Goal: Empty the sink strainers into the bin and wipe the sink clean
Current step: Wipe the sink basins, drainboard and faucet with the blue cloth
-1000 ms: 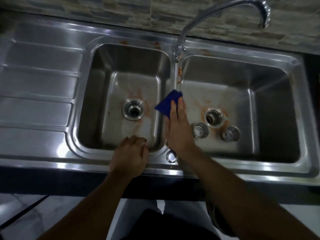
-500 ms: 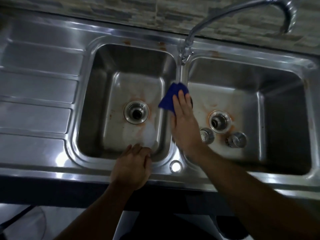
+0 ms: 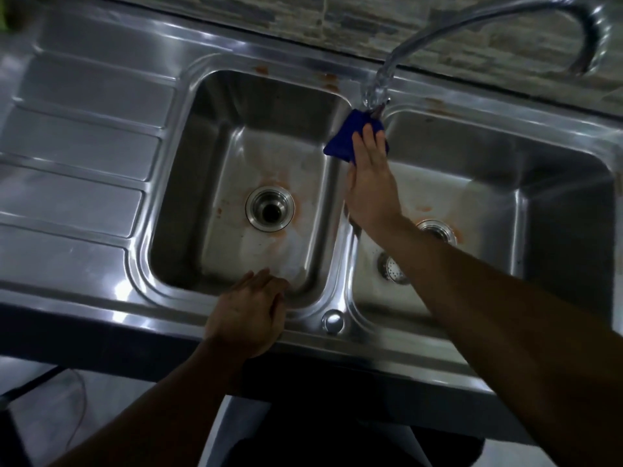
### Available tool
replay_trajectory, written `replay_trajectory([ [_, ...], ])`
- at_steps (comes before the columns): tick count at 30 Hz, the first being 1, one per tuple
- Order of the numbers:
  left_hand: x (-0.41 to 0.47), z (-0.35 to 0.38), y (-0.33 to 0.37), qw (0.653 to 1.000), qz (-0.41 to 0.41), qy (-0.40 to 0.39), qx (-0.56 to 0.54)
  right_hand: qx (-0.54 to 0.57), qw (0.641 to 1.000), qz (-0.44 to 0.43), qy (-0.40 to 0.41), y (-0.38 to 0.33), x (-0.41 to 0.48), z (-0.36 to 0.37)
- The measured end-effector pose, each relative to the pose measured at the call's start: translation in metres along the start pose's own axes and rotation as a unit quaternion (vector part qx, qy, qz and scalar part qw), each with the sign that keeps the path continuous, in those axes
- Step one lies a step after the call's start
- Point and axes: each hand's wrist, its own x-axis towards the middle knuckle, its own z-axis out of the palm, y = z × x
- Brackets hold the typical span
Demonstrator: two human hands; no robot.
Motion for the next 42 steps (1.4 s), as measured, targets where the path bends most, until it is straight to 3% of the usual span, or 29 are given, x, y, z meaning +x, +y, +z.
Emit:
replay_trajectory([
  [10, 0.011, -0.003, -0.002, 0.994, -0.048, -0.054, -0.087, -0.028, 0.999, -0.021, -0.039, -0.023, -0.165, 0.013],
  [14, 0.049, -0.027, -0.028, 0.987, -0.054, -0.034, -0.145, -0.038, 0.998, -0.007, -0.047, -0.021, -0.122, 0.009],
  [19, 0.097, -0.071, -0.082, 0.993, -0.015, 0.055, -0.099, 0.011, 0.997, 0.08, -0.012, -0.026, -0.016, -0.002],
  [22, 0.117, -0.093, -0.114, 0.993, 0.027, 0.095, -0.06, 0.043, 0.993, 0.101, 0.033, -0.03, -0.013, -0.002],
  [27, 0.118, -0.099, -0.148, 0.989, 0.098, 0.113, -0.003, 0.03, 0.988, 0.133, 0.072, -0.039, -0.023, 0.005],
  [37, 0.122, -0.082, -0.161, 0.99, 0.082, 0.106, 0.05, 0.046, 0.978, 0.131, 0.159, -0.063, 0.022, 0.027],
  [42, 0.122, -0.083, -0.159, 0.987, 0.083, 0.12, 0.061, 0.129, 0.943, 0.222, 0.211, -0.09, 0.055, 0.033],
])
